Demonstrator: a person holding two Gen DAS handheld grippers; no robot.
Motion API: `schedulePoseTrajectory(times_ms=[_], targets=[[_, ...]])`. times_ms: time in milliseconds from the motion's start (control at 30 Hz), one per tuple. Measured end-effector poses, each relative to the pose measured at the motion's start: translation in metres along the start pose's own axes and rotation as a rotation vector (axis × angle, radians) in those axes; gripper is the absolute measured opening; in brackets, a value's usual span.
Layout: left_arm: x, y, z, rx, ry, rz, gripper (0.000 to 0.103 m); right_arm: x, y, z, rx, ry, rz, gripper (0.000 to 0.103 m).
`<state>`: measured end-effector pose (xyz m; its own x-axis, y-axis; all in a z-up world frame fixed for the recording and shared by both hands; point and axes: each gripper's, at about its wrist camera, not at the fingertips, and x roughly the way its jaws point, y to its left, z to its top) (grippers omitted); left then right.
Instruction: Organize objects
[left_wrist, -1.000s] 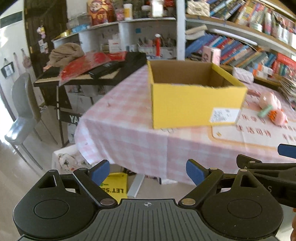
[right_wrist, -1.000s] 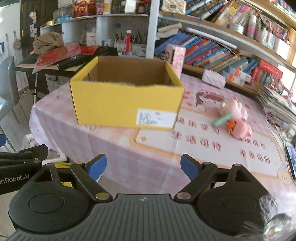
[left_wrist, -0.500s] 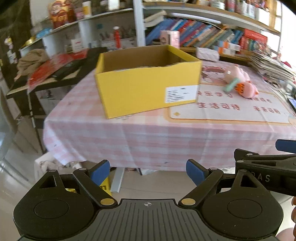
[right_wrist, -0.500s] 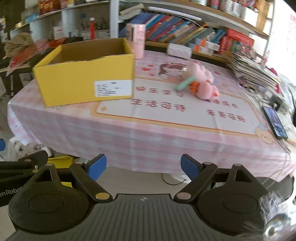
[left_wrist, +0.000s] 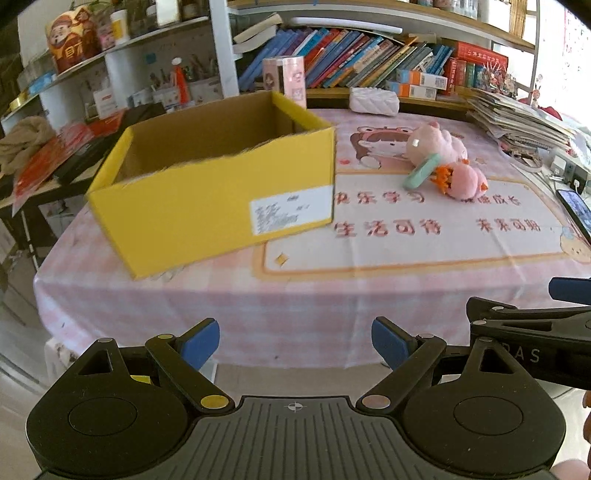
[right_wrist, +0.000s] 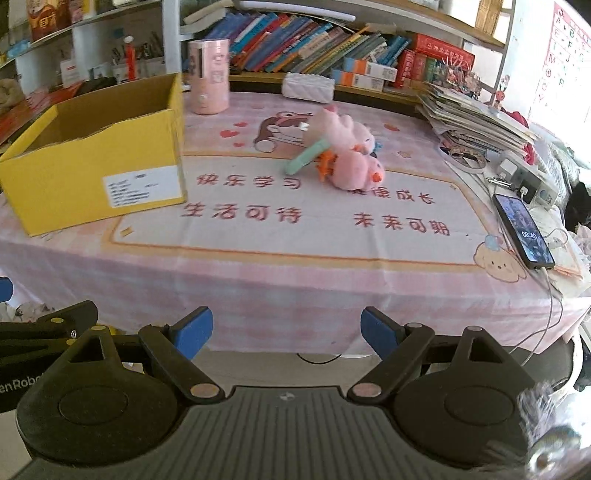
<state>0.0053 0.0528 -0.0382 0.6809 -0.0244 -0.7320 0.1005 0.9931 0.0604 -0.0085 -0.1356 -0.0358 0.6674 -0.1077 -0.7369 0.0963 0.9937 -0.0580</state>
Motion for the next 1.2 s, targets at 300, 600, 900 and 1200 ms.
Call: schedulePoseTrajectory(times_ms=[300,600,900,1200], targets=[[0.027,-0.030,0.038,-0.041,-0.012,0.012,0.092,0.033,-0.035,0.043,-0.030,-0.016,0.000,0.087],[0.046,-0.060,0.062,-0.086,-0.013,0.034,0.092,0.061,-0.068,0.070,-0.068,-0.028,0.038,0.084],[0.060,-0.080,0.077,-0.099,0.002,0.078,0.092,0.087,-0.093,0.087,-0.072,-0.019,0.076,0.075],[0.076,-0.093,0.089,-0.106,0.023,0.103,0.092,0.109,-0.107,0.100,-0.096,-0.007,0.089,0.068]])
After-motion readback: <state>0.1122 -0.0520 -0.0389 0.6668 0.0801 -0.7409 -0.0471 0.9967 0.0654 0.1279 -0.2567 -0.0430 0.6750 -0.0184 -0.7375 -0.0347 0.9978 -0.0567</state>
